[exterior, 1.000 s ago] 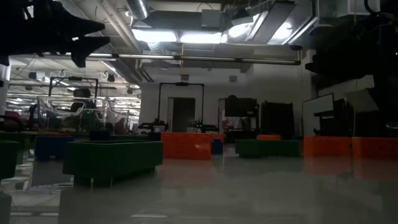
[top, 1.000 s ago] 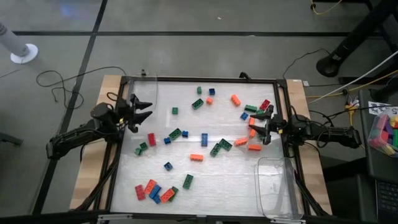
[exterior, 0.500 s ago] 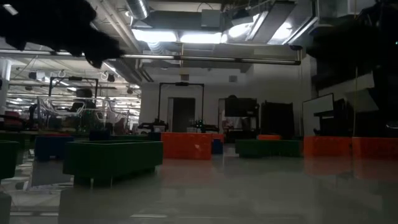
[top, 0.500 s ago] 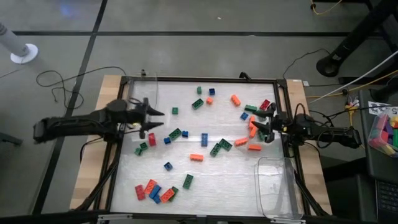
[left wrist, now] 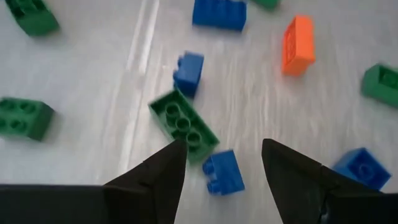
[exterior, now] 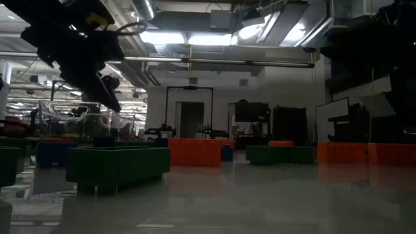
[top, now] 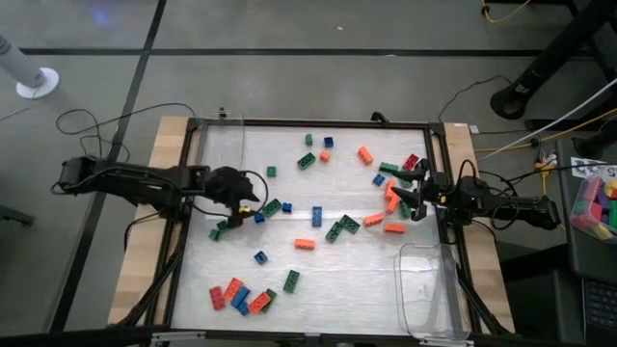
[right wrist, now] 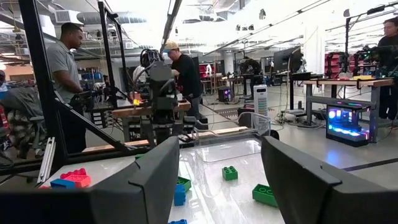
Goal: Sort blocks by size
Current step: Put the 4 stud blue game piece into the top transparent bin
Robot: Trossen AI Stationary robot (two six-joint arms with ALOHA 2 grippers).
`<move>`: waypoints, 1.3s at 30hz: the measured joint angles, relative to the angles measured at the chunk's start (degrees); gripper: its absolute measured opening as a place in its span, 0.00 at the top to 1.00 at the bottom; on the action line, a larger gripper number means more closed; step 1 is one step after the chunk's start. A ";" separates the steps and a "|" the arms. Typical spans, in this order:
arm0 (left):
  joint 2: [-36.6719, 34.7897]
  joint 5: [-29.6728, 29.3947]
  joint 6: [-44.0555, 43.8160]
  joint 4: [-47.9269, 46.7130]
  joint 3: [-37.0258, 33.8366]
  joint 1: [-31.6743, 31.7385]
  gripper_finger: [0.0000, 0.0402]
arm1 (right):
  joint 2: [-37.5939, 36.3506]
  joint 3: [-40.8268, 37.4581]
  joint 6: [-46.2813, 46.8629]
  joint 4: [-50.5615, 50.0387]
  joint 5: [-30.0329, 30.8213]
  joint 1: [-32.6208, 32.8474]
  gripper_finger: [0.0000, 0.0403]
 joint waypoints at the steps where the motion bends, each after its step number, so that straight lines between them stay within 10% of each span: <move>1: 0.85 -0.49 -0.11 0.01 0.00 -0.55 0.51 | 0.00 0.00 0.00 0.00 0.00 -0.02 0.44; 31: 19.02 -8.84 -9.99 3.84 0.07 -7.69 0.51 | 0.01 0.00 0.00 -0.74 -0.02 -0.01 0.44; 39: 18.46 -8.91 -11.89 3.56 0.07 -7.65 0.78 | 0.02 0.00 0.00 -0.76 -0.02 -0.02 0.44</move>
